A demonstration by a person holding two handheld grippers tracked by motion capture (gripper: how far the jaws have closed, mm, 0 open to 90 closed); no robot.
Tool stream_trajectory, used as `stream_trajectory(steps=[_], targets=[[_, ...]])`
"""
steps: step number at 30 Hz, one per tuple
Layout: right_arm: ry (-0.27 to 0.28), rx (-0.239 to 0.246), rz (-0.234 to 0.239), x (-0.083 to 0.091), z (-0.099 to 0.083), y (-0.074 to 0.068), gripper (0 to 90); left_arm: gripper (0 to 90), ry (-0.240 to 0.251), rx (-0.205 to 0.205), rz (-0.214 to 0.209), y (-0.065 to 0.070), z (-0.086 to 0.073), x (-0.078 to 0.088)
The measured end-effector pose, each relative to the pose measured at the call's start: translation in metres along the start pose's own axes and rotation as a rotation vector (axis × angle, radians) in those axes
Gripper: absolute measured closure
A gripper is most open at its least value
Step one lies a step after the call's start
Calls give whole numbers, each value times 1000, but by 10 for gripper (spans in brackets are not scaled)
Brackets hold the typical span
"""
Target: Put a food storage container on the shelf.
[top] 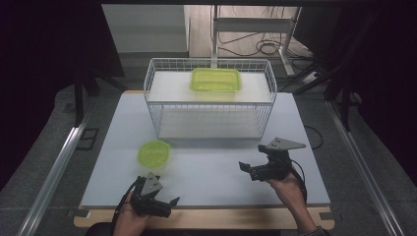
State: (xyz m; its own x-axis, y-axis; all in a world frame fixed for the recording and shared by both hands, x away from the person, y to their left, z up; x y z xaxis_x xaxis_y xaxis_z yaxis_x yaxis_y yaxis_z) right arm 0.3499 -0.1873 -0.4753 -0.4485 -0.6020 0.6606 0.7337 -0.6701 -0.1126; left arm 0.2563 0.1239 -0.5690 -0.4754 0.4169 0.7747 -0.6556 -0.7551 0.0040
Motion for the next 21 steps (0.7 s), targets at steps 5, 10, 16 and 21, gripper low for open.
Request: stream_trajectory(steps=[5,10,16,21], targets=[[-21,6,-16,-3,-13,-1,13,21,-1,-9,3,1,0,-1],[-54,0,-26,-9,-28,-2,18,20,1,-16,8,2,0,-1],[-84,0,-44,-11,-42,1,27,20,-12,-34,14,3,0,-2],[-134,-16,-53,-17,-59,5,27,21,-11,-26,7,4,0,-1]])
Point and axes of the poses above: each handheld gripper's, and its own axes: x roughly backward along the jaws, z roughly out of its top, y roughly to its right, the point moved 6 cm from there along -x, roughly forward along the jaws, and after that the axes turned 10 degrees about -y, right-handed, at the moved point
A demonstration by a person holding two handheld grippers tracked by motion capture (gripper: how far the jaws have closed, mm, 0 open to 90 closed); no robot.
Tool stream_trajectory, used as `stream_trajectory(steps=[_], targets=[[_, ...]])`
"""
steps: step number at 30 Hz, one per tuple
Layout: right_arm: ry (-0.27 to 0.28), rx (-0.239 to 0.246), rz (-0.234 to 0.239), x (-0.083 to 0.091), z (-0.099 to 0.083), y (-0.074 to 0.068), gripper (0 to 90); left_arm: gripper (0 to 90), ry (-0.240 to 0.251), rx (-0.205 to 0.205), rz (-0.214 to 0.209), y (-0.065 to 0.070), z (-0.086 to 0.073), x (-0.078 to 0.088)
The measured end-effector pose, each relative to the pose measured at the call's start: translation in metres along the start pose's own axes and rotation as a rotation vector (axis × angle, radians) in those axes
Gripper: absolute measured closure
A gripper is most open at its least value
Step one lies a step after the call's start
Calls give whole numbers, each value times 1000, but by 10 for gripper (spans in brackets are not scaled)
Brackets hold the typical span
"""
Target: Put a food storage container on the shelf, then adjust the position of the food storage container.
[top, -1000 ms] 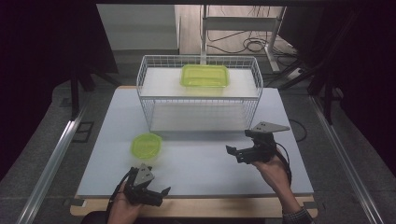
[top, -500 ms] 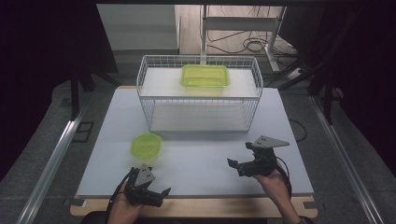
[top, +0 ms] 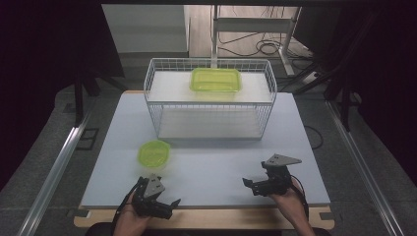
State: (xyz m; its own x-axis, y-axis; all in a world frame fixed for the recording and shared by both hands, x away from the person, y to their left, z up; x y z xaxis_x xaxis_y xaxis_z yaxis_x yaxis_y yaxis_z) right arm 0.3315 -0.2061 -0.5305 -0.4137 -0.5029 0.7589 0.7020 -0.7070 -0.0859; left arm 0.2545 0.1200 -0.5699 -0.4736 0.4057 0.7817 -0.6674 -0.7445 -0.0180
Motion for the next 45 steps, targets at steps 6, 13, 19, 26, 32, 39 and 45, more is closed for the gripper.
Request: stream_trajectory(steps=[6,13,19,26,32,39,45], targets=[[-19,1,6,-4,-3,0,27,16,-7,38,-17,-5,4,5],[-29,-1,8,-7,-6,4,33,189,46,62,-30,-23,22,21],[-29,-11,10,-7,-6,7,38,540,24,-6,-21,-39,36,25],[-40,6,5,-9,-8,8,44,863,33,68,47,-82,47,31],[-43,-2,-2,-8,-8,11,45,900,55,144,118,-121,49,33],[-45,-4,-3,-9,-9,13,46,900,54,218,180,-156,45,28],[-55,-9,5,-10,-10,13,46,900,37,264,198,-173,32,16]])
Point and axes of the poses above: each handheld gripper's, and its own axes: x roughly backward along the jaws, z roughly out of its top, y roughly to its right, the point moved 6 cm from there along -x, roughly forward along the jaws, and after that the axes turned 10 degrees about -y, right-handed, at the moved point
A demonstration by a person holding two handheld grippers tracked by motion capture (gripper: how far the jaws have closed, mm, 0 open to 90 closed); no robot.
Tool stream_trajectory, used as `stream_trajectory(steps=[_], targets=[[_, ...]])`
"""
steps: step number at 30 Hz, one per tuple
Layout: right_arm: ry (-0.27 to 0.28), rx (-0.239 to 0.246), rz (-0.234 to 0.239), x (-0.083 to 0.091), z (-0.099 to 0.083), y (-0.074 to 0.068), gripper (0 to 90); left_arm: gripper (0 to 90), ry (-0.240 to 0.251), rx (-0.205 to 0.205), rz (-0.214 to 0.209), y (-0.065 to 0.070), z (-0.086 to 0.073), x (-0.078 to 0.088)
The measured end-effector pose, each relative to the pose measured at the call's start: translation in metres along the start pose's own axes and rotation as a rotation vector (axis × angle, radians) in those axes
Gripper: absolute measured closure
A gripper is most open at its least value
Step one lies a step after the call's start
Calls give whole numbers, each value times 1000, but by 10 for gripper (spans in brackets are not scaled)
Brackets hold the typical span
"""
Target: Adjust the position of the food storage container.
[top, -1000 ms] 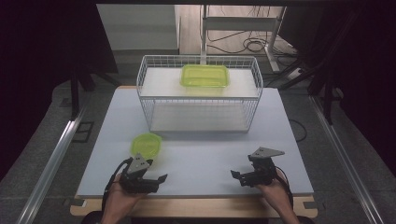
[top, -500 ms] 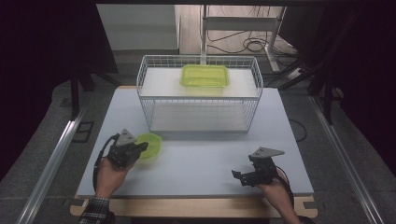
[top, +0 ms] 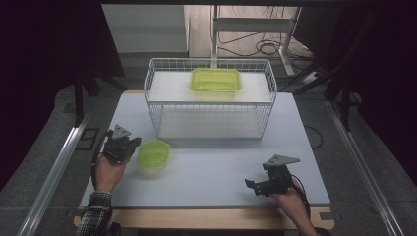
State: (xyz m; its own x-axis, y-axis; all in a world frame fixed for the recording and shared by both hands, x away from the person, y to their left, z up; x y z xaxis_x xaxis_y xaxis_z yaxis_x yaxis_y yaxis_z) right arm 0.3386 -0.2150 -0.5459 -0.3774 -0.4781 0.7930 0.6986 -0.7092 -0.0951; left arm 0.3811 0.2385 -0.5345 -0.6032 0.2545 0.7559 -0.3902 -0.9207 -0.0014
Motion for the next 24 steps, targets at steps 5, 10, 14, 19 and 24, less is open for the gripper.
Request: stream_trajectory(steps=[5,10,14,19,24], targets=[[-14,5,3,-2,-1,0,47,900,-14,24,-19,-2,-8,-10],[-22,9,6,-4,-2,-1,47,900,-11,21,-29,5,-8,-12],[-26,10,7,-4,-3,-1,47,900,-5,17,-38,11,-8,-12],[-30,15,10,-5,-3,-2,47,900,-3,5,-53,21,-8,-12],[-33,17,10,-5,-4,-2,48,900,-5,-13,-75,37,-7,-12]])
Point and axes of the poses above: each handheld gripper's, and its own axes: x roughly backward along the jaws, z roughly out of its top, y roughly to its right, the point moved 6 cm from there along -x, roughly forward along the jaws, and after that the axes turned 10 degrees about -y, right-handed, at the moved point
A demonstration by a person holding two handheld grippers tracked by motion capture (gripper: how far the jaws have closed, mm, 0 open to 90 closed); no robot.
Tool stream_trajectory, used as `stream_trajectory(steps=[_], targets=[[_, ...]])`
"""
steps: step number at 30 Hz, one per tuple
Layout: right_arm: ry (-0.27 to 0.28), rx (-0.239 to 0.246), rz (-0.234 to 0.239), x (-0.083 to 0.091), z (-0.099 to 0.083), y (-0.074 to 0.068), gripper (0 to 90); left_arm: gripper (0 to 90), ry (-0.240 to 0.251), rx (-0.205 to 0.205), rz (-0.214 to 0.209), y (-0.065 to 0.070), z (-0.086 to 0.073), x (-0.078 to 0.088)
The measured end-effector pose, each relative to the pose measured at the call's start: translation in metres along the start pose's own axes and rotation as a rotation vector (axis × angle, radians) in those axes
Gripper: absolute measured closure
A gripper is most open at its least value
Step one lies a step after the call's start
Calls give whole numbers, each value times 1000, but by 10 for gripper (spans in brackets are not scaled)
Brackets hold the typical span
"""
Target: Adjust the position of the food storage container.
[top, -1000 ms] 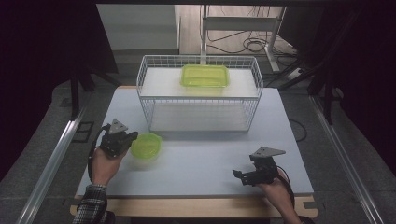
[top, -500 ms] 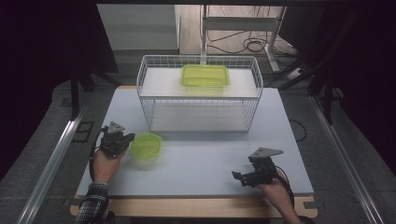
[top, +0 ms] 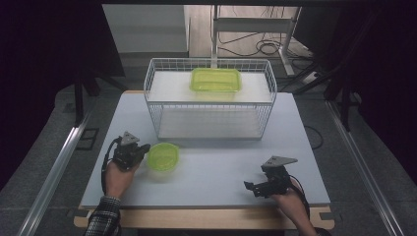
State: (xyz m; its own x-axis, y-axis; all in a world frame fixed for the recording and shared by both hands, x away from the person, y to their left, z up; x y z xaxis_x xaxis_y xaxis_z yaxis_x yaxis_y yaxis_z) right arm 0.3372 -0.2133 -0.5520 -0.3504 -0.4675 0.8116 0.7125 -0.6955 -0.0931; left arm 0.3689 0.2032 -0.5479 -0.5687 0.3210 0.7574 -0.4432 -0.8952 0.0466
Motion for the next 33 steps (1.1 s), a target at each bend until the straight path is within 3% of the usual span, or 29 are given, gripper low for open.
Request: stream_trajectory(steps=[25,33], targets=[[-14,11,5,-1,-2,-1,53,900,-2,-137,-92,88,20,-16],[-15,10,6,-1,-2,-1,53,900,-10,-173,-130,111,22,-18]])
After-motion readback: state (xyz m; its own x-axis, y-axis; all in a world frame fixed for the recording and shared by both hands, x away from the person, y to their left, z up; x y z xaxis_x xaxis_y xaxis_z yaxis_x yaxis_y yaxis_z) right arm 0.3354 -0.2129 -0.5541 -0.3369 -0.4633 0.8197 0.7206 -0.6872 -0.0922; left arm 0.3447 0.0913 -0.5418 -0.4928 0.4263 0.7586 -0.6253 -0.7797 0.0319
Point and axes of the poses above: each handheld gripper's, and its own axes: x roughly backward along the jaws, z roughly out of its top, y roughly to its right, the point moved 6 cm from there along -x, roughly forward along the jaws, and after that the axes turned 10 degrees about -y, right-handed, at the moved point
